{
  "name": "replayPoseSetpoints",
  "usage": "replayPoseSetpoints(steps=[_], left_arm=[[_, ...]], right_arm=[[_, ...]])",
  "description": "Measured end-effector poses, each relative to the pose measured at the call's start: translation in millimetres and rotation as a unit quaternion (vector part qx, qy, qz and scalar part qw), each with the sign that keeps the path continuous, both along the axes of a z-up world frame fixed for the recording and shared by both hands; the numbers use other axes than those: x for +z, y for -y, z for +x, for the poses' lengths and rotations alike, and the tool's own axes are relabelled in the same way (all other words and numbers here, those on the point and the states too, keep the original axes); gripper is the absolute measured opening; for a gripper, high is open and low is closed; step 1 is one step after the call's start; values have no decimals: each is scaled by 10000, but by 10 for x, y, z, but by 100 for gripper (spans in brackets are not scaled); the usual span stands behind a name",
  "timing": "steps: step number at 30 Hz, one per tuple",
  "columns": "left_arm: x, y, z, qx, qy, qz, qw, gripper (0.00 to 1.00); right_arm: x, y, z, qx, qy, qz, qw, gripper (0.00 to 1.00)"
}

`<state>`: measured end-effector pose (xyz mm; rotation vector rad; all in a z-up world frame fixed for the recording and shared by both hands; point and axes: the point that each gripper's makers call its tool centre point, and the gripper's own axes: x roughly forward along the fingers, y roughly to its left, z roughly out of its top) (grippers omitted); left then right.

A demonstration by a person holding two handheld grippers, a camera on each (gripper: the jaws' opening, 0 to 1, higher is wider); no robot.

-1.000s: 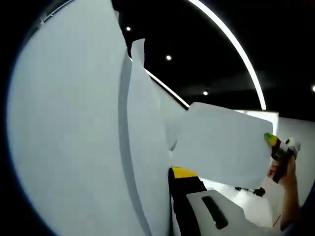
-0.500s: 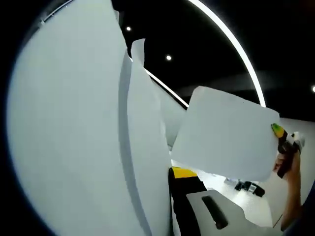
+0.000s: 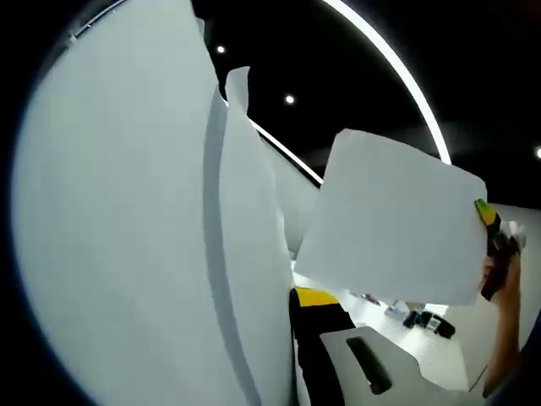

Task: Organize the stack of printing papers by aligning and flattening the scattered papers on the table

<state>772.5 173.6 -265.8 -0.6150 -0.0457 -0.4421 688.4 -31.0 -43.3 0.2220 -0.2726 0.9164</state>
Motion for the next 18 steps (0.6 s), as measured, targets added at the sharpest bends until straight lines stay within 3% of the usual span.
replayPoseSetpoints(steps=[9,18], left_arm=[[5,-2,-4,0,1,1,10000,6],[7,-3,-7,1,-3,-18,10000,6]], right_arm=[[-5,19,47,93,-89,222,9997,0],[-247,-33,204,139,-436,333,9984,0]])
